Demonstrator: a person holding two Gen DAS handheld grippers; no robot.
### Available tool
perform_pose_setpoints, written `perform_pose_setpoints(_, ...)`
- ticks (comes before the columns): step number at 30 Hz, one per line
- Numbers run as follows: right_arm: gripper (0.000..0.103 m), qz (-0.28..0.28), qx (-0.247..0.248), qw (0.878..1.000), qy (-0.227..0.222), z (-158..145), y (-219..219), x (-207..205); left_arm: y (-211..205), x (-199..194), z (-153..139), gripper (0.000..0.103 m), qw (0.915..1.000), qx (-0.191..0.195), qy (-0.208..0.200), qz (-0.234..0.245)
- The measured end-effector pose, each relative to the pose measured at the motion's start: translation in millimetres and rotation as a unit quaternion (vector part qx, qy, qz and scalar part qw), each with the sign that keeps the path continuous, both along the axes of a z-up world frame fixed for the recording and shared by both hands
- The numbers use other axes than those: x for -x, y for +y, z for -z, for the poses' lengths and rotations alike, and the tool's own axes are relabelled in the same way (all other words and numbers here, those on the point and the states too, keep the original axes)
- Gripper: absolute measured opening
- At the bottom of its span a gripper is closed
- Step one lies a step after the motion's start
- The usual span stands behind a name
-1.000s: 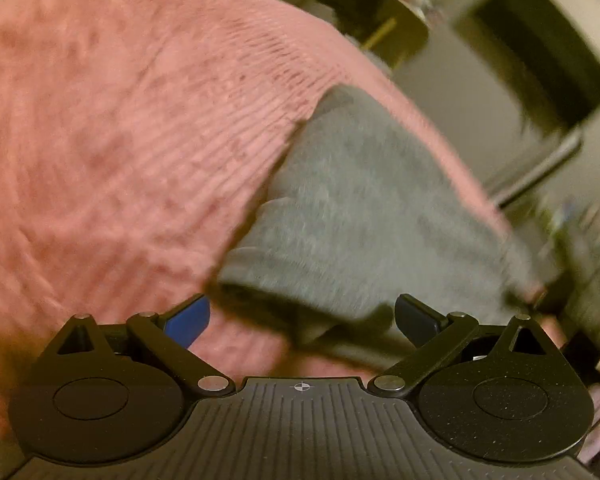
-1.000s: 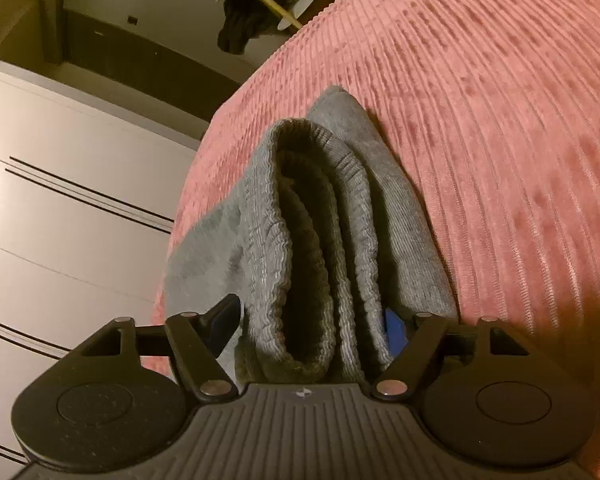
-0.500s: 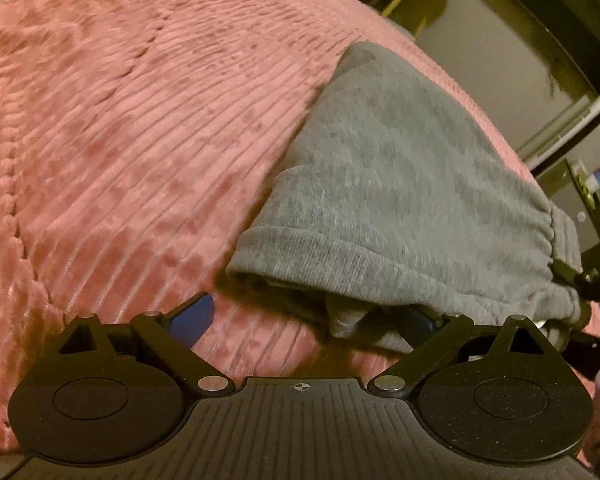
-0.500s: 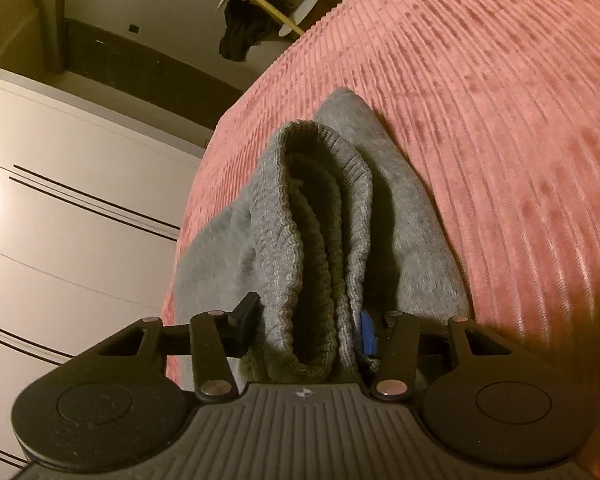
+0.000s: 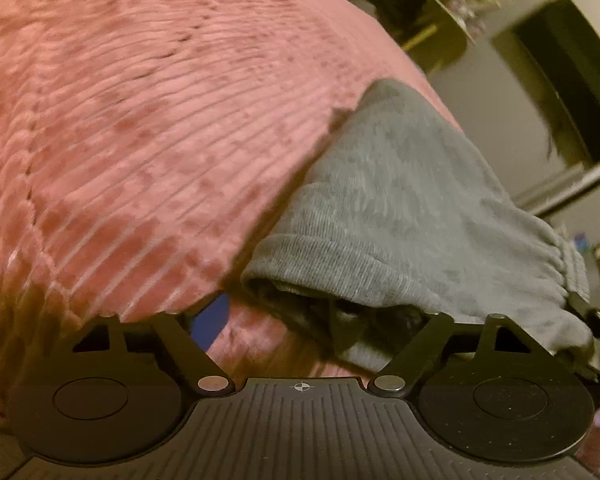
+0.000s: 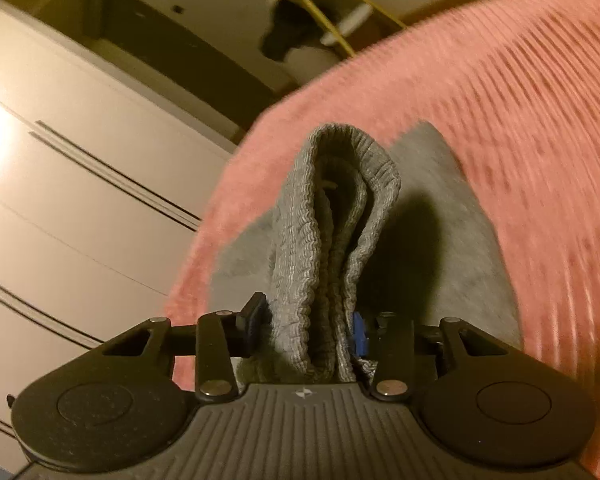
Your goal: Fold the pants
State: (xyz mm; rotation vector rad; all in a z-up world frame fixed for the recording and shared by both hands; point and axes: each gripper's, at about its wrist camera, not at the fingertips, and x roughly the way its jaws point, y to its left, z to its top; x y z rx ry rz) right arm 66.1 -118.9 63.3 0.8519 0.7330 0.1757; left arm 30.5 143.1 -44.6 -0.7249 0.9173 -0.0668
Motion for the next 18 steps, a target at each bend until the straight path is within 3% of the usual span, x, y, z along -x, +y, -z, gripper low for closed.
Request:
perform_pose_setpoints(5,0.04,-0.007,0.024,0.998,-0.053,-30.9,-1.7,4.9,7.2,3.6,1.7,0.081,0.9995,0.023,-0.007,-0.021)
perform_pose_setpoints(9,0.04,0.0,0.032,0.998,-0.049,-32.6,-8.0,9.4,7.5,4.2,0.1,0.08,0.9995,0.022,-0.01,-0.021)
perform_pose_setpoints(12,0.04,0.006,0.023,0.999,-0.043,-29.3,-11.2,8.5,5.2,7.2,-4.9,0.082,0.9991,0.024,-0.032,0.011)
perform_pose_setpoints(15,0.04,0.009,0.013,0.999,-0.041,-28.7,-14.0,6.1,-2.7,10.3,-11.6,0.091,0.9957,0.026,-0.063,0.062)
perform_pose_setpoints(18,0.04,0.008,0.006,0.999,-0.041,-28.9,-13.9,2.9,-18.8,8.7,-18.4,0.095,0.9921,-0.01,-0.072,0.103)
